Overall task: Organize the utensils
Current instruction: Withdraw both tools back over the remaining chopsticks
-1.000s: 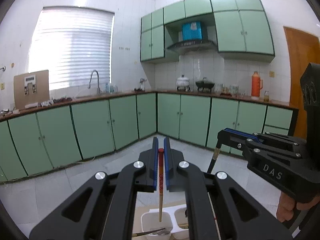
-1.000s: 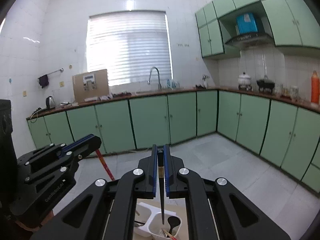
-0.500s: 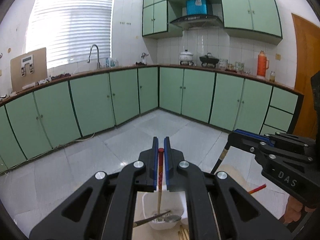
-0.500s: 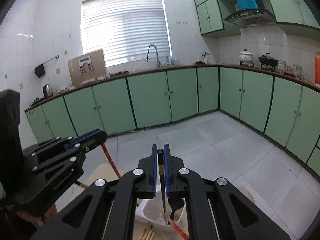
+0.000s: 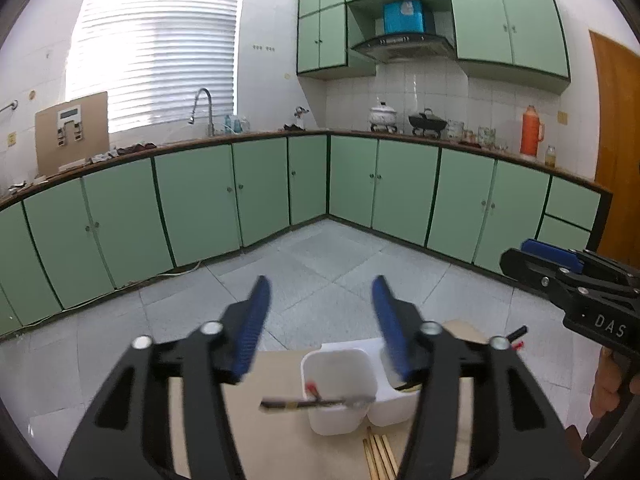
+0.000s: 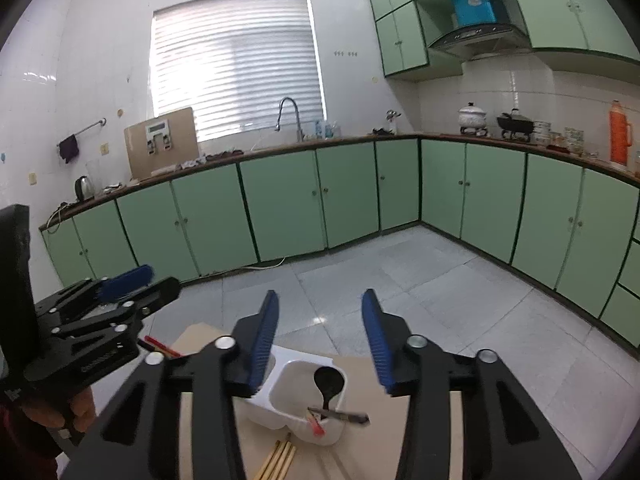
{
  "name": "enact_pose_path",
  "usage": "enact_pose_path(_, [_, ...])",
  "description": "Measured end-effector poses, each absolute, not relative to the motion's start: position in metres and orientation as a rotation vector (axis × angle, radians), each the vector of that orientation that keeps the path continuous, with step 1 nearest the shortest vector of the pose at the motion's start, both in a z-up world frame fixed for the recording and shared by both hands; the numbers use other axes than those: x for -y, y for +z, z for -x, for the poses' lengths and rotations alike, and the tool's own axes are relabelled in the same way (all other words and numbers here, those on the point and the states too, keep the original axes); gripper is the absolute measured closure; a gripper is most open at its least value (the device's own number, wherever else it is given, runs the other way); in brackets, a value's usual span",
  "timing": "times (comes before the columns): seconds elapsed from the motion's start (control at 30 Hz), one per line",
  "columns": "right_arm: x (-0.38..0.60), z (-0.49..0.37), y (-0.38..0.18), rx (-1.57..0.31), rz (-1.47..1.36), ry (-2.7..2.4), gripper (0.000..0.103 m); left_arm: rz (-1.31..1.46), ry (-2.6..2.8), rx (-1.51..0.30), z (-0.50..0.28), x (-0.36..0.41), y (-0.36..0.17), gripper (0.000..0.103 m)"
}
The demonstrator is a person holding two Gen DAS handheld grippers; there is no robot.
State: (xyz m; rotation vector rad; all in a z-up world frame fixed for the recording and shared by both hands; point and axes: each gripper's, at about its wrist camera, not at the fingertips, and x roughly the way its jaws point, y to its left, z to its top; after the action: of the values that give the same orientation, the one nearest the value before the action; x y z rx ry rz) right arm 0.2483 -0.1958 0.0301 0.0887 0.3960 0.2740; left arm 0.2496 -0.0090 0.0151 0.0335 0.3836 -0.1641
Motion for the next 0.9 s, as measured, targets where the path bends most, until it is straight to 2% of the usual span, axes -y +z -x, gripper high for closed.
enact_pose_path(0.17, [0.201, -0.219, 0.026, -0.362, -0.093, 0.25, 0.031, -0.04, -0.141, -0.336, -0.215, 0.008, 0.016, 0.026])
enact_pose_path(0.3, [0.204, -0.191, 0.014, -0.347, -0.113, 0.239, 0.019, -0.04, -0.127, -0.327, -0.188, 0.007, 0.008, 0.021])
enact_pose_path(0.4, [0.206, -0.177, 0.005, -0.348, -0.122, 0.228, 0.015, -0.049, -0.114, -0.335, -0.172, 0.006, -0.002, 0.018])
enact_pose_path(0.7, [0.202, -0.142, -0.041, -0.41, -0.106, 0.18, 0.008, -0.071, -0.076, -0.415, -0.143, -0.002, -0.043, 0.016])
enact_pose_path(0.9, [0.205, -0.128, -0.071, -0.475, -0.128, 0.158, 0.008, -0.066, -0.06, -0.481, -0.128, -0.009, -0.074, 0.015])
